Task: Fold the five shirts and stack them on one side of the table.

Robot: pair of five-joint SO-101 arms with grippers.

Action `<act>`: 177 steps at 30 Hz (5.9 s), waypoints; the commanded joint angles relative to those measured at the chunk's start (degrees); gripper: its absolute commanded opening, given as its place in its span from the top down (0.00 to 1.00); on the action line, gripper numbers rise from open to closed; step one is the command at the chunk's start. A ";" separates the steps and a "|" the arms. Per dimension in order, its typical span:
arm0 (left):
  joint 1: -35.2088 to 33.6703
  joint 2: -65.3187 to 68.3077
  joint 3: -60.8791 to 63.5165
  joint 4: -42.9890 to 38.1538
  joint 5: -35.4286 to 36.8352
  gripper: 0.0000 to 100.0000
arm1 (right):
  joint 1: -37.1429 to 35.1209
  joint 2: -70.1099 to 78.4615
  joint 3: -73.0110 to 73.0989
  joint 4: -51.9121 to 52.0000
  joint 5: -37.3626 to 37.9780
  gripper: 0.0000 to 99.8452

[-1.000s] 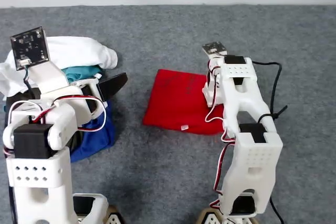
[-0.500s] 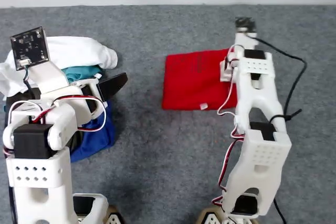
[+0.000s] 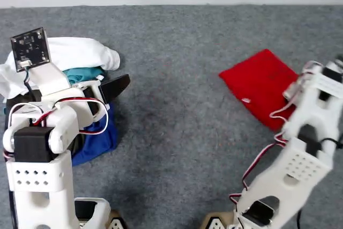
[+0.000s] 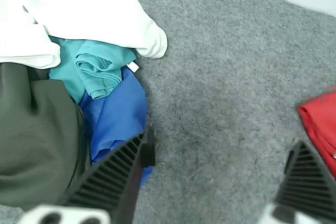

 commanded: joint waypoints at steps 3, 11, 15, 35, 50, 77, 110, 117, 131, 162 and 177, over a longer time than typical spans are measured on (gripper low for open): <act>0.35 -0.70 -0.22 -0.62 -0.53 0.62 | 7.08 -0.66 -0.35 4.88 -1.85 0.99; 0.35 -0.70 -0.22 -0.62 -0.53 0.62 | 12.35 -0.66 8.35 3.47 -8.18 0.99; 0.35 -0.70 -0.22 -0.62 -0.53 0.62 | 14.20 -0.66 9.14 4.09 -8.26 0.99; 0.26 -0.79 -0.22 -0.53 -0.53 0.62 | 23.43 -1.27 9.76 4.09 -7.91 0.99; 0.35 -0.79 -0.22 -0.53 -0.53 0.62 | 15.87 -1.27 -3.16 12.35 7.82 0.82; 0.26 -0.79 -0.22 -0.53 -0.53 0.62 | -1.27 -0.66 -6.86 31.08 10.11 0.82; 0.00 -0.79 1.63 -0.97 -0.53 0.62 | -11.74 -18.86 -5.27 28.88 22.77 0.82; 0.00 -0.79 5.58 -1.05 -4.84 0.62 | -22.20 -20.09 -5.10 31.78 32.88 0.82; -18.81 -0.18 12.18 -7.56 -5.36 0.62 | -26.07 -36.70 2.46 31.69 38.07 0.82; -1.23 1.05 44.62 -39.82 -11.16 0.81 | -28.53 -45.32 18.55 28.00 37.89 0.82; -0.70 4.22 28.44 -49.93 -18.20 0.99 | -28.18 -45.32 26.11 24.22 37.89 0.82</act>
